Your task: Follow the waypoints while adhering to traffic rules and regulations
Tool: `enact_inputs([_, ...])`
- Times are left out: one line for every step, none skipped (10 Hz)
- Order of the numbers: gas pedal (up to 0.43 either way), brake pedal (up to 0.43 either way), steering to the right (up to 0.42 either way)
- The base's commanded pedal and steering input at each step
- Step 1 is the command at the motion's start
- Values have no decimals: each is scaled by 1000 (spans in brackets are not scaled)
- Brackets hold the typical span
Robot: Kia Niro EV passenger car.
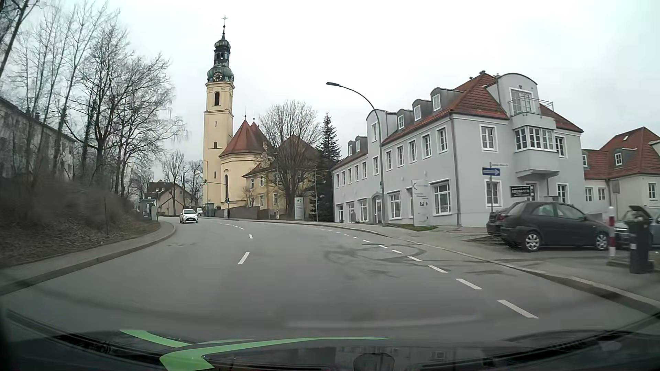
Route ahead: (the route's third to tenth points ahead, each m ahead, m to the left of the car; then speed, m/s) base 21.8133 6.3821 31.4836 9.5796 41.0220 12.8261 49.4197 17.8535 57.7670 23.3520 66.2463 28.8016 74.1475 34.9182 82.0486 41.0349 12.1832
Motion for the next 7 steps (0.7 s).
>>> enact_inputs([157,0,-52])
enact_inputs([177,0,-52])
enact_inputs([177,0,-52])
enact_inputs([177,0,-50])
enact_inputs([177,0,-47])
enact_inputs([177,0,-47])
enact_inputs([177,0,-47])
